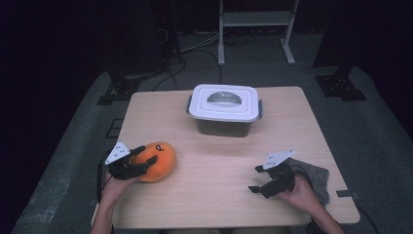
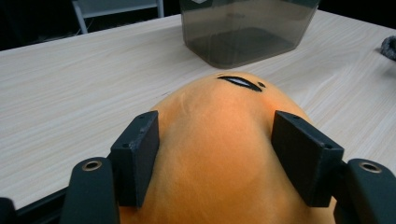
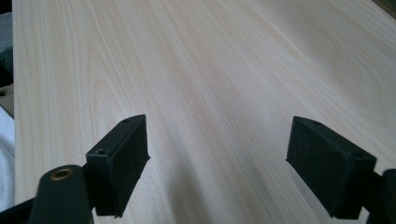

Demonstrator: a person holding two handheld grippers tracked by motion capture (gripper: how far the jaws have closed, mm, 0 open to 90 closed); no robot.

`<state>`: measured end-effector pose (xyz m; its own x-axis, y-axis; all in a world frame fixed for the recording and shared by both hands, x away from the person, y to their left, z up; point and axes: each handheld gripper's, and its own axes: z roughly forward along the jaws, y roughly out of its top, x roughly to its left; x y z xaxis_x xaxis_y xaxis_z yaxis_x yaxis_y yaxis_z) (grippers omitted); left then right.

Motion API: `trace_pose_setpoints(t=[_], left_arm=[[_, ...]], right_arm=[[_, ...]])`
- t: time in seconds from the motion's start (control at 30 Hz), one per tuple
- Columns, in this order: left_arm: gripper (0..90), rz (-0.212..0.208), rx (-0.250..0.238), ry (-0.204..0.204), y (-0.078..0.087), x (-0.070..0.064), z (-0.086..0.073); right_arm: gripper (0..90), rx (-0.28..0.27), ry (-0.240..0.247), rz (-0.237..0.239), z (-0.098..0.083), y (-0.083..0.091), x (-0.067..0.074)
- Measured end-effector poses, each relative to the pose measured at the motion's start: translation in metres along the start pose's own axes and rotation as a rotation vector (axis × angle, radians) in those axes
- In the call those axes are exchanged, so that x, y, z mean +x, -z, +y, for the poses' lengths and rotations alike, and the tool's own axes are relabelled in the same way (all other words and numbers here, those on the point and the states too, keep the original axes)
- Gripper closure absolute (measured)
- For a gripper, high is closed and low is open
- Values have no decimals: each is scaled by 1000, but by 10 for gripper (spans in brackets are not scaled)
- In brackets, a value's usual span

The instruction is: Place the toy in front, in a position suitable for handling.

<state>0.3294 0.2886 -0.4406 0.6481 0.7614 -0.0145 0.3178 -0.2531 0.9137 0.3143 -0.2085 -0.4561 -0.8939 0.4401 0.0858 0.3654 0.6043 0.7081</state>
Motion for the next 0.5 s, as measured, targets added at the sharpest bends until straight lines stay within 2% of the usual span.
trace_pose_setpoints(t=[0.13,0.2,0.5], left_arm=[[410,-1,6,-4,0,0,-1],[422,-1,4,4,0,0,-1],[513,7,9,-16,0,-2,-1]], right_arm=[[193,1,4,1,0,0,0],[193,0,4,1,0,0,0],[196,-3,9,3,0,0,0]])
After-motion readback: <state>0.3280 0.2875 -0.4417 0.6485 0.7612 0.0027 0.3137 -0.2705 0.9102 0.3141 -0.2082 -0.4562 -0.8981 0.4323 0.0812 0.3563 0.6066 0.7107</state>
